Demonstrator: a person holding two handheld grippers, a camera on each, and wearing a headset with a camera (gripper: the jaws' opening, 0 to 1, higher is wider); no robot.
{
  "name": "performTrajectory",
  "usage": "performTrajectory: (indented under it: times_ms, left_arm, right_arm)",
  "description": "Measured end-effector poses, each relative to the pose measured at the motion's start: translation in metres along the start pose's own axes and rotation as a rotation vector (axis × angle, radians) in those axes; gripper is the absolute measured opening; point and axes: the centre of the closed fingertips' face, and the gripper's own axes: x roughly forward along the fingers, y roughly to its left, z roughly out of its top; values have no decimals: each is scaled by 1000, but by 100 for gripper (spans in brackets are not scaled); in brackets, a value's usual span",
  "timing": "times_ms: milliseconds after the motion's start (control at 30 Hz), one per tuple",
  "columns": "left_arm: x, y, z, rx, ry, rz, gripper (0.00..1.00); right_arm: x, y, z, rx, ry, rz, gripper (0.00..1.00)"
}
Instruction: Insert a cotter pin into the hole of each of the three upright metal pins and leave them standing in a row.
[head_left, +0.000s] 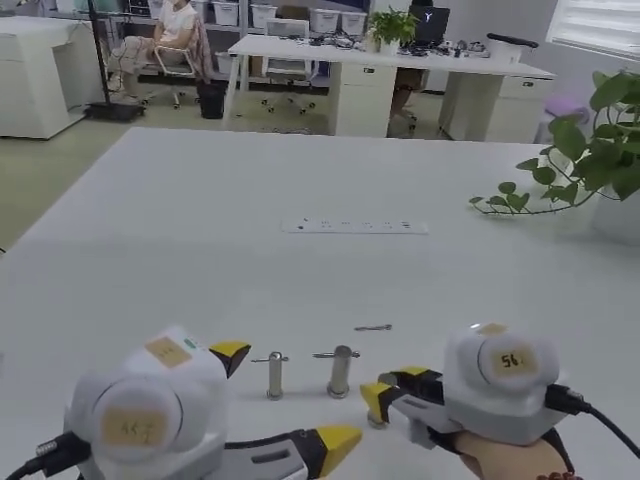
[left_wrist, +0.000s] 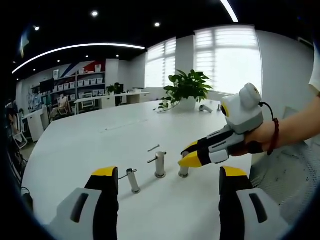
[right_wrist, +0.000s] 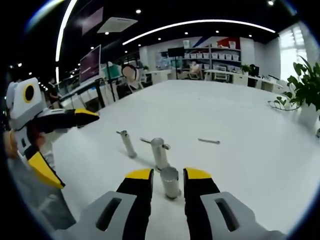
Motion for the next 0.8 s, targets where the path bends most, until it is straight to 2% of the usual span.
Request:
performTrajectory:
  times_ms: [100,333,533,800]
  left_arm:
    - [0,1,0,-2,0,3,84]
    - [0,0,0,-2,3,2,88]
    - [0,2,0,-3,4,10,92]
    - [1,0,-1,10,11,5,95]
  right_arm:
    - [-3,0,3,13,0,12,33]
    - [-12,1,14,28,8,46,43]
    - [-17,-2,23,4,28,85,44]
    - [-20,-22,40,-57,55,104,44]
